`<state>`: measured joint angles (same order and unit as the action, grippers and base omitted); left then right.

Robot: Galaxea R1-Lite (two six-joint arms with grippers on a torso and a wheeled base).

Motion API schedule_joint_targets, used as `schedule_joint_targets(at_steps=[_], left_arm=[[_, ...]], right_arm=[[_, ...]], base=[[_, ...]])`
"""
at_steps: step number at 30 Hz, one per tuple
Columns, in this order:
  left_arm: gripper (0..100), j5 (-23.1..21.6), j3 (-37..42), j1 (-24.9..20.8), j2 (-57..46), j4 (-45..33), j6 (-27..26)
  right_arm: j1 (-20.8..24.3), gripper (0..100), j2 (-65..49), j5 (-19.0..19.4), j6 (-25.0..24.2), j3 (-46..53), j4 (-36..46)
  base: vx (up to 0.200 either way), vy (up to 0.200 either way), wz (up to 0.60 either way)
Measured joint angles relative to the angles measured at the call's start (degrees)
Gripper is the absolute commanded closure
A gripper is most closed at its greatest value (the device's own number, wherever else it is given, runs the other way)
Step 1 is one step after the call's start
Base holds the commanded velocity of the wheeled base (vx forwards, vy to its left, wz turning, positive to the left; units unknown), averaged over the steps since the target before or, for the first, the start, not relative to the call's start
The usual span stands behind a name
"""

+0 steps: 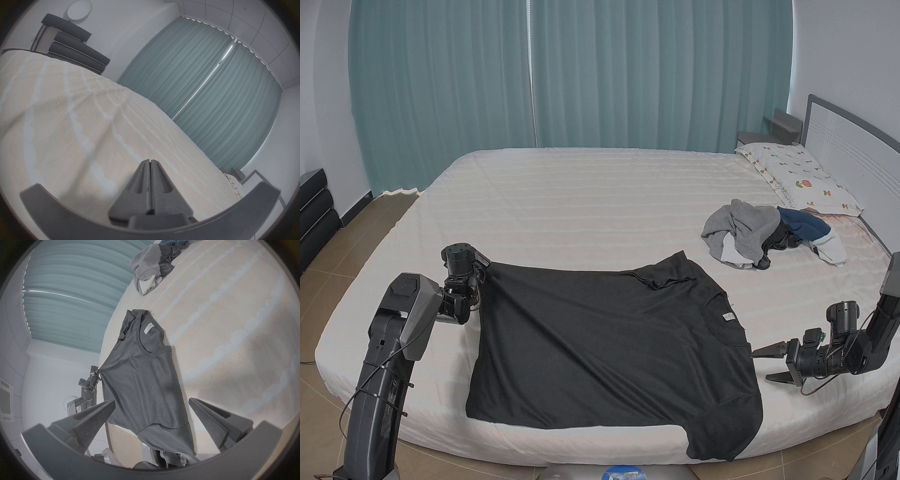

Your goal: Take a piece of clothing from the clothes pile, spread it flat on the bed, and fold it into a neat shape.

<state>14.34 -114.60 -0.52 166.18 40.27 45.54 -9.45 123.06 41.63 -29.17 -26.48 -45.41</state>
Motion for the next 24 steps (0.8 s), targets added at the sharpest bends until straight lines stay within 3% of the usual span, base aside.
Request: schedule_joint_targets(at_steps=[14,15,24], left_arm=[[100,-0.4,0.0,0.5,0.0,-0.7,0.1],[0,-0.4,0.0,0.6,0.0,-0.7,0.1],[0,-0.4,0.0,0.1,0.0,-0.9,0.2]], right_arm=[[0.0,0,0.0,0.0,0.0,0.0,0.0],[0.0,0,0.0,0.0,0.0,0.0,0.0],[0.0,0,0.0,0.0,0.0,0.0,0.0]], base=[[0.000,0.000,0.00],[0.000,0.000,0.00],[0.000,0.000,0.00]])
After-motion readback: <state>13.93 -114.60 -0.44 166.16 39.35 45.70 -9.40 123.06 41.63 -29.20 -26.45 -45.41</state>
